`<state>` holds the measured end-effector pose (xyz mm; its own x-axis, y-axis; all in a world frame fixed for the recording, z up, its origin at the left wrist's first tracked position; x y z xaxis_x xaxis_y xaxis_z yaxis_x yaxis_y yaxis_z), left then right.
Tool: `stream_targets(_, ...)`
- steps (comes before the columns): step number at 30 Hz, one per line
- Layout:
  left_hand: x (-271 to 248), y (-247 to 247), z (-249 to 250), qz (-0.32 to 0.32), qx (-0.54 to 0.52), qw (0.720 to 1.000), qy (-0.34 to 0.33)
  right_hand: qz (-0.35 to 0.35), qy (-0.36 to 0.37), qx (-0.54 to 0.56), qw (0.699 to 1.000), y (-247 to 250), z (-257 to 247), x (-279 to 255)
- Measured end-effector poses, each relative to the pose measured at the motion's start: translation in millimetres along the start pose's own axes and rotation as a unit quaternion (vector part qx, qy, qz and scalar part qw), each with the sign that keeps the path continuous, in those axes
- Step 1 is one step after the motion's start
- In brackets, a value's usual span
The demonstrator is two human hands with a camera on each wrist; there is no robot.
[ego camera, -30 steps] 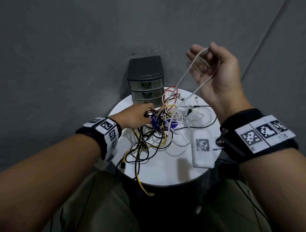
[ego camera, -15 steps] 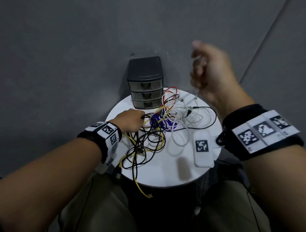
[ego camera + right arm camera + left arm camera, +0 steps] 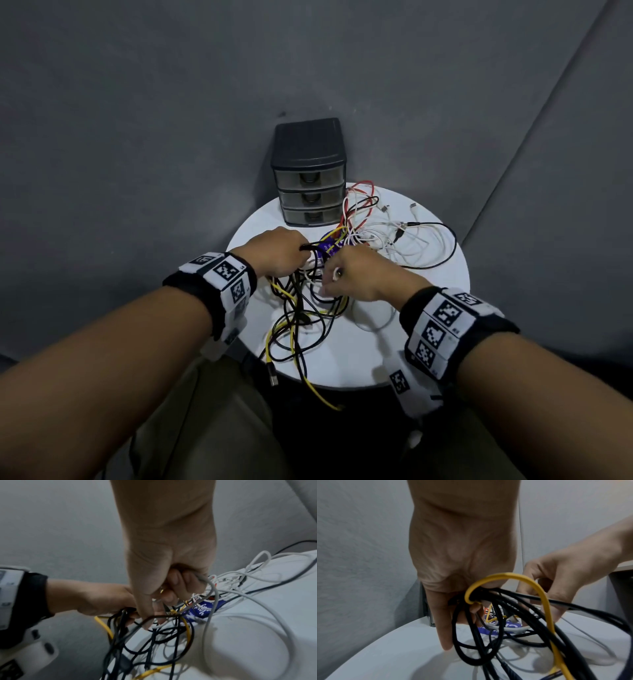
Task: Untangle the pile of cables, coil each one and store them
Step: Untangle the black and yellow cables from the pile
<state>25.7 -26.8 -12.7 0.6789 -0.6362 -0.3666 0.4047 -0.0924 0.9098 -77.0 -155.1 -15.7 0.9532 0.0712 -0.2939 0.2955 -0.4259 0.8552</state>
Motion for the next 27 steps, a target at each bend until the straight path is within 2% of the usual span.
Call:
stream_targets(4, 3, -2, -3, 0.001, 0.004, 1.0, 0.002, -0.006, -0.043, -0.082, 0.996, -9, 7, 4)
stream_targets(5, 3, -3, -2, 0.003, 0.009, 1.0, 0.002, 0.002, -0.033, -0.082, 0.996, -8, 7, 5)
stream_targets(6, 4, -3, -2, 0.005, 0.015, 1.0, 0.003, 0.015, -0.004, -0.046, 0.999, -6, 6, 5)
stream_targets(8, 5, -3, -3, 0.011, 0.027, 0.999, 0.012, 0.053, 0.065, 0.116, 0.99, 8, -3, -2)
stream_targets(11, 5, -4, -10, 0.023, 0.041, 0.999, 0.025, 0.152, 0.105, 0.322, 0.929, 48, -11, -17)
stream_targets(14, 5, -5, -16, 0.014, 0.036, 0.999, 0.032, 0.254, 0.113, 0.431, 0.859, 88, -13, -35)
stream_targets(16, 6, -6, -19, 0.011, 0.032, 0.999, 0.032, 0.311, 0.106, 0.45, 0.83, 107, -6, -39)
stream_targets(17, 6, -6, -20, 0.01, 0.028, 0.999, 0.033, 0.327, 0.095, 0.433, 0.835, 112, -2, -39)
stream_targets(19, 7, -6, -20, 0.011, 0.026, 0.999, 0.037, 0.328, 0.057, 0.361, 0.871, 114, 6, -37)
stream_targets(22, 5, -5, -18, 0.016, 0.026, 0.999, 0.045, 0.265, 0.023, 0.284, 0.921, 98, 14, -30)
stream_targets(27, 3, -3, -13, 0.026, 0.044, 0.997, 0.051, 0.169, 0.024, 0.261, 0.95, 63, 14, -15)
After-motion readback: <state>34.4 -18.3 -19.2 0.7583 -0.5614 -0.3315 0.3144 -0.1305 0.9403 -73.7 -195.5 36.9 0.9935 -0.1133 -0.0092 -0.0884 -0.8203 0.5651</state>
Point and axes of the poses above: each hand's wrist, its own x-axis towards the middle knuckle, its own y-axis out of the back of the hand, z = x × y, the point moved 3 cm from there along x, towards the middle knuckle, and after that the axes turned 8 degrees about -z, right-handed, at the moved point
